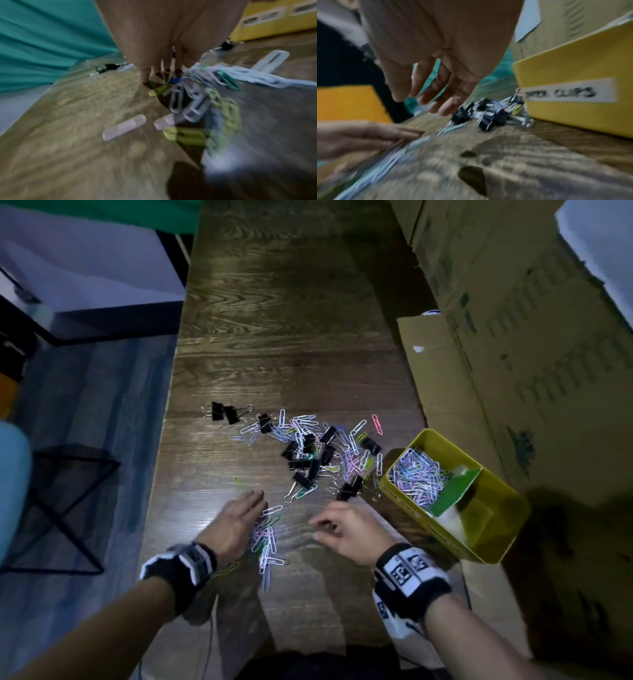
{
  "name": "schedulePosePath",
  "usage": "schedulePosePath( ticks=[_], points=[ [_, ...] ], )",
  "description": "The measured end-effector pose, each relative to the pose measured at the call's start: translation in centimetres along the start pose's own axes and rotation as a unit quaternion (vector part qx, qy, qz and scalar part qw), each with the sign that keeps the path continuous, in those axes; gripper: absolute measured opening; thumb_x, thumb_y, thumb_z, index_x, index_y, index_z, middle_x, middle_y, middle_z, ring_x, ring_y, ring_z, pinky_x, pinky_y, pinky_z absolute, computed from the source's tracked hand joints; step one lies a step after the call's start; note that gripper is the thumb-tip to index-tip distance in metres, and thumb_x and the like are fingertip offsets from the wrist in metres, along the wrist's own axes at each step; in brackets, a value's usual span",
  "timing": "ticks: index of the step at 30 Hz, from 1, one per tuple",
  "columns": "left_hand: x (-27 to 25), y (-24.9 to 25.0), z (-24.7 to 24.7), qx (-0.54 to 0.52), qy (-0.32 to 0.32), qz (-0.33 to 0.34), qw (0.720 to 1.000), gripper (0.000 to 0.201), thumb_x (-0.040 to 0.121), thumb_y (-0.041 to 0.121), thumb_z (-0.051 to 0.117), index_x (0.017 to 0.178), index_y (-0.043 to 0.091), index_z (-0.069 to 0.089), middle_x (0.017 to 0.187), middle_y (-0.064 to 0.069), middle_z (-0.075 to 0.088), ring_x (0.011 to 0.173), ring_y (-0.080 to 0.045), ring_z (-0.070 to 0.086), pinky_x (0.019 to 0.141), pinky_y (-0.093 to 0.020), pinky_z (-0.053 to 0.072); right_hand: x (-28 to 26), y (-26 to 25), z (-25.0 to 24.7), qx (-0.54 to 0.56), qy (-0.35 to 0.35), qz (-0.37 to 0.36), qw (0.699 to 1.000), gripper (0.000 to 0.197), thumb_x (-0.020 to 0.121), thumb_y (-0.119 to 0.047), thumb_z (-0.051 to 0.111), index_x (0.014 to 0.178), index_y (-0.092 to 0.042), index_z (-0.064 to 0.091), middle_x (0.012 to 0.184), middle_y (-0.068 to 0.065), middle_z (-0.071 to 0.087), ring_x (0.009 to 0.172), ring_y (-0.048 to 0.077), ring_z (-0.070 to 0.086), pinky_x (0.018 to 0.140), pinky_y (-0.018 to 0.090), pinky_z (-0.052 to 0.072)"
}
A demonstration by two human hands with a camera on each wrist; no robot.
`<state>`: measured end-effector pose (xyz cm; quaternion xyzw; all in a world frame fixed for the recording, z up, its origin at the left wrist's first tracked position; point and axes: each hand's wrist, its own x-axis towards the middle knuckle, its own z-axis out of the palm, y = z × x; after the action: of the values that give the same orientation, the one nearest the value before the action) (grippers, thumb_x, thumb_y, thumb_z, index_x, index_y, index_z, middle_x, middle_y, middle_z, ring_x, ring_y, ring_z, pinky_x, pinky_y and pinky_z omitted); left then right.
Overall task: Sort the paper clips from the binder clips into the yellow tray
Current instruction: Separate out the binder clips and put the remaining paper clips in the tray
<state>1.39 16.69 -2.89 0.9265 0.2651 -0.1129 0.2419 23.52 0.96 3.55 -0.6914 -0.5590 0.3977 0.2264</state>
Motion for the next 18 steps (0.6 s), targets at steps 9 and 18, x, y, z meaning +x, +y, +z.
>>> schedulePosePath(
  ticks=[9, 18],
  points=[
    [-6.5, -0.8, 0.7, -0.031, 0.089, -0.166, 0.982, 0.056, 0.082, 0.046, 0.035, 0.131, 0.021, 0.043, 0.127, -0.011, 0.050, 0.109, -0.032, 0.052, 0.090, -0.045, 0.049, 4.5, -3.1, 8.1, -0.269, -0.152, -0.006, 0.951, 0.110, 0.072, -0.050, 0.074, 0.150, -0.017, 0.004, 0.157, 0.009, 0.007, 0.144, 0.027, 0.005, 0.117, 0.043, 0.007],
    [-5.6, 3.7, 2.2, -0.122, 0.029, -0.276, 0.953, 0.069, 0.068, 0.040, 0.073, 0.127, 0.021, 0.045, 0.119, -0.009, 0.038, 0.104, -0.030, 0.046, 0.094, -0.037, 0.042, 5.1, -3.3, 11.0, -0.247, -0.134, 0.046, 0.959, 0.092, 0.071, -0.032, 0.079, 0.145, -0.019, 0.025, 0.139, 0.010, 0.027, 0.127, 0.032, 0.030, 0.105, 0.049, 0.036]
  ],
)
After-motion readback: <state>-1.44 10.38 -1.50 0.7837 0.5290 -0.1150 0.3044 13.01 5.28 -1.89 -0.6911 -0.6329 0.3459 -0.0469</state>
